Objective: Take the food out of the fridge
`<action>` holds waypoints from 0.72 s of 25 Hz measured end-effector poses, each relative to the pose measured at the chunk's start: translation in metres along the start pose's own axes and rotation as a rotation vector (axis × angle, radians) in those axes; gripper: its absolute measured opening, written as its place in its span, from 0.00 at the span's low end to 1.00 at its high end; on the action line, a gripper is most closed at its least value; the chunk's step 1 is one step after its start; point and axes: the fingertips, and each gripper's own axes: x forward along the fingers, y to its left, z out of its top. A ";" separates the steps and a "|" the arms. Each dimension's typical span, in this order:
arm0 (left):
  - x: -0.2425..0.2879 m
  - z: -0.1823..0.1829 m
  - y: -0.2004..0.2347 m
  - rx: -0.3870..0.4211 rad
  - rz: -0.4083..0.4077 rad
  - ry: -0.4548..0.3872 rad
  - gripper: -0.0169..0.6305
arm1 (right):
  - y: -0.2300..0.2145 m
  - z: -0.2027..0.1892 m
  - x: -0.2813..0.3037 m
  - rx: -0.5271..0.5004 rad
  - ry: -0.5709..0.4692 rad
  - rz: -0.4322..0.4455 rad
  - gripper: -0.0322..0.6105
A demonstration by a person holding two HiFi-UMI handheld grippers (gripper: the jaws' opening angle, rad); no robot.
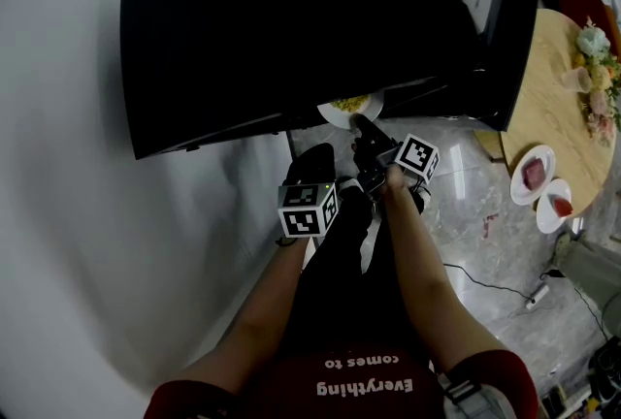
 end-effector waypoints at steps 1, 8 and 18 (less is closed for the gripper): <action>-0.001 0.000 0.000 -0.003 0.001 -0.002 0.04 | 0.001 -0.003 -0.002 -0.006 0.013 0.010 0.08; -0.018 0.010 -0.010 0.006 -0.011 -0.033 0.04 | 0.026 -0.022 -0.020 -0.036 0.059 0.053 0.08; -0.105 0.035 -0.044 0.067 -0.081 -0.106 0.04 | 0.107 -0.058 -0.083 -0.105 0.124 0.091 0.08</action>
